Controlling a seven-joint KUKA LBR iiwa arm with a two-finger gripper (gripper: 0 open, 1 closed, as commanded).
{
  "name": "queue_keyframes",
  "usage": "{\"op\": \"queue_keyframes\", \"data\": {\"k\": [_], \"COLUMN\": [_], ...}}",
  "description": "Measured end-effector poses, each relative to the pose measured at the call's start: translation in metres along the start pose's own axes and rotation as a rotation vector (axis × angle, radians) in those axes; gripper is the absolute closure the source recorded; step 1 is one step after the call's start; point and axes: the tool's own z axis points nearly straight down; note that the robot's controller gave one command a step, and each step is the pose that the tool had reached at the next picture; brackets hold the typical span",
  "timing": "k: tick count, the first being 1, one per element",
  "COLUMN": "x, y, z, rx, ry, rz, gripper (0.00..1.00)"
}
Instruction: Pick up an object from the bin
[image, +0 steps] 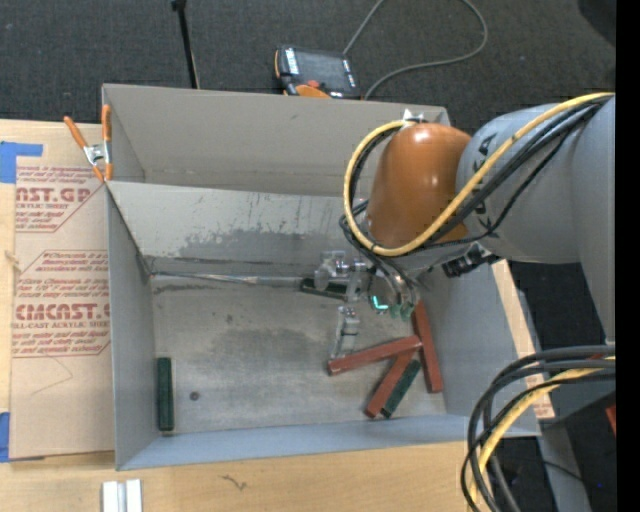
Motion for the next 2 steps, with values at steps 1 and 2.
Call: {"op": "queue_keyframes", "data": {"k": [1, 2], "x": [0.049, 0.053], "y": [-0.059, -0.07], "z": [0.08, 0.044], "rx": [0.002, 0.0], "ry": [0.004, -0.008], "rz": [0.023, 0.094], "gripper": [0.0, 0.0]}}
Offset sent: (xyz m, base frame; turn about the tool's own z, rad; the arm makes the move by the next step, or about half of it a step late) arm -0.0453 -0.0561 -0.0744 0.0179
